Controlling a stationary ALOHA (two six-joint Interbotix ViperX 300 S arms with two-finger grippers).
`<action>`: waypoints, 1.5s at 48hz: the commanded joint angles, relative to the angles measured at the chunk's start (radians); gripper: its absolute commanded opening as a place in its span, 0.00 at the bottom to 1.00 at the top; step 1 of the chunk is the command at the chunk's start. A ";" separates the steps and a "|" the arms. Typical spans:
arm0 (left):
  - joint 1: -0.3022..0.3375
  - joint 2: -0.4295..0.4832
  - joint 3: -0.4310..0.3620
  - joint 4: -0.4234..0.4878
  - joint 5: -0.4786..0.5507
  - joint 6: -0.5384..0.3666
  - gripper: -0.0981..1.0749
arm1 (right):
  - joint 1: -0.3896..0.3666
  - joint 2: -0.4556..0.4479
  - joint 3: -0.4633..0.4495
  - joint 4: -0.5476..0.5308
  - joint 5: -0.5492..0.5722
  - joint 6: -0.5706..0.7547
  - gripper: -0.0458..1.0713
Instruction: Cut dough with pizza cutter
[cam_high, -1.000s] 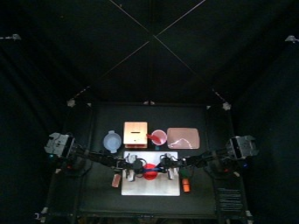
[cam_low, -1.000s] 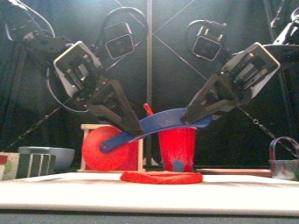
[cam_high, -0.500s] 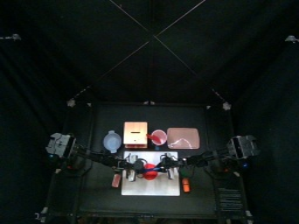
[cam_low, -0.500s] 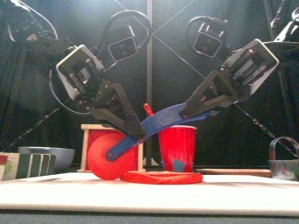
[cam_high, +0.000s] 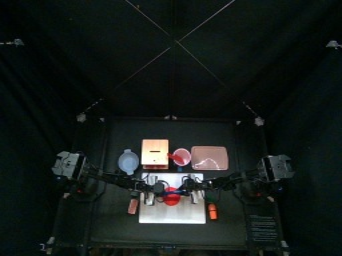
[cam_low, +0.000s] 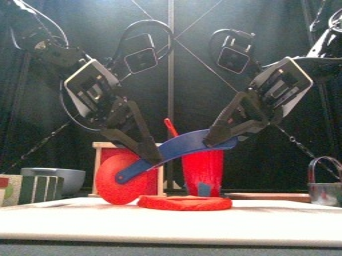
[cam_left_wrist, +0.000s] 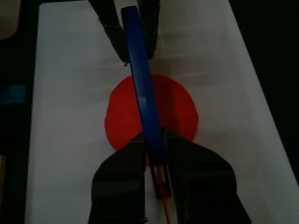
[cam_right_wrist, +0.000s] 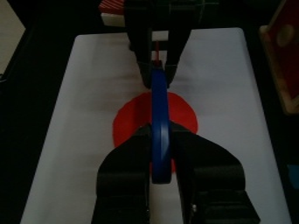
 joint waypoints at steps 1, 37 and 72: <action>0.003 0.005 -0.023 0.002 -0.006 0.003 0.47 | 0.002 -0.011 -0.020 0.002 -0.002 -0.003 0.21; 0.008 0.081 -0.080 0.002 -0.048 0.008 0.46 | 0.008 -0.058 0.029 0.020 0.035 0.003 0.20; 0.018 0.173 -0.212 0.018 0.038 0.009 0.46 | 0.017 -0.114 0.120 0.043 0.035 0.005 0.20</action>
